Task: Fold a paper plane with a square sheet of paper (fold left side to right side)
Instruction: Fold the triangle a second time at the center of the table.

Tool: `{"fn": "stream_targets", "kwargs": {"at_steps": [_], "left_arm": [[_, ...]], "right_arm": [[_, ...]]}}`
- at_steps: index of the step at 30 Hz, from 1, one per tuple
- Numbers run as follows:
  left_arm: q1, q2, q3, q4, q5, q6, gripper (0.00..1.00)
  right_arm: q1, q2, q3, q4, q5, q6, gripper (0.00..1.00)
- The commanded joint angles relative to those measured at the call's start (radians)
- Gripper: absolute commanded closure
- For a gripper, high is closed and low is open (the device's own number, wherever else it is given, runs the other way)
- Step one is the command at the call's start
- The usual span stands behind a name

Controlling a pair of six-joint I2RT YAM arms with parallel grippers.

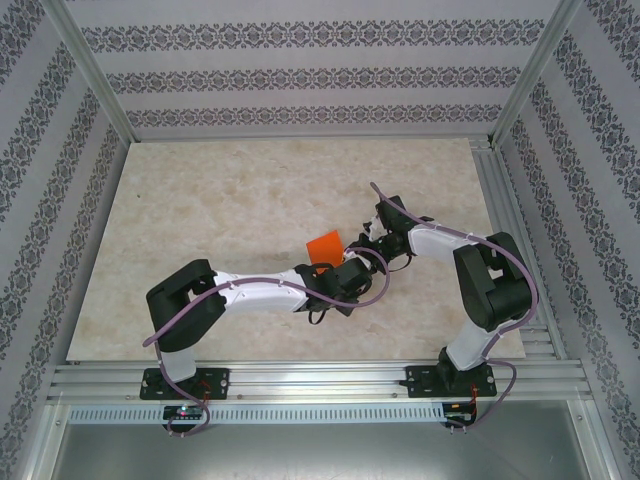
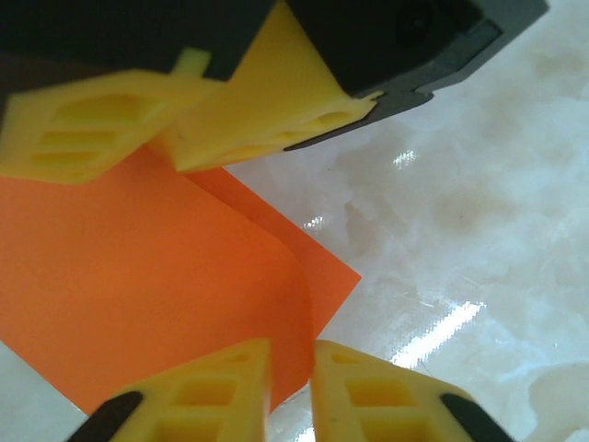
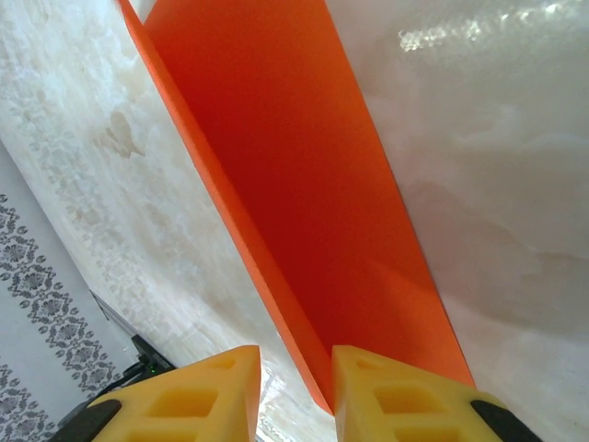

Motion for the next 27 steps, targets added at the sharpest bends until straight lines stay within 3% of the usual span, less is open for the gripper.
{"fn": "stream_targets", "kwargs": {"at_steps": [1, 5, 12, 20, 23, 27], "left_arm": [[-0.01, -0.042, -0.026, 0.031, 0.011, 0.013, 0.89], [0.005, -0.071, -0.062, 0.07, 0.047, 0.004, 1.0], [0.05, -0.127, -0.143, 0.168, 0.139, -0.023, 1.0], [0.117, -0.175, -0.228, 0.277, 0.263, -0.052, 1.0], [0.148, -0.181, -0.252, 0.329, 0.325, -0.062, 1.0], [0.185, -0.176, -0.259, 0.354, 0.379, -0.066, 1.0]], "right_arm": [[0.001, 0.01, 0.016, -0.014, 0.007, -0.014, 0.73], [-0.002, 0.009, 0.019, -0.011, 0.009, -0.014, 0.73], [-0.009, -0.025, 0.021, -0.01, 0.026, -0.022, 0.7], [-0.069, -0.156, -0.055, 0.003, 0.054, -0.038, 0.54], [-0.083, -0.203, -0.113, -0.003, 0.051, -0.063, 0.55], [-0.079, -0.261, -0.228, 0.073, 0.04, -0.04, 0.68]]}}
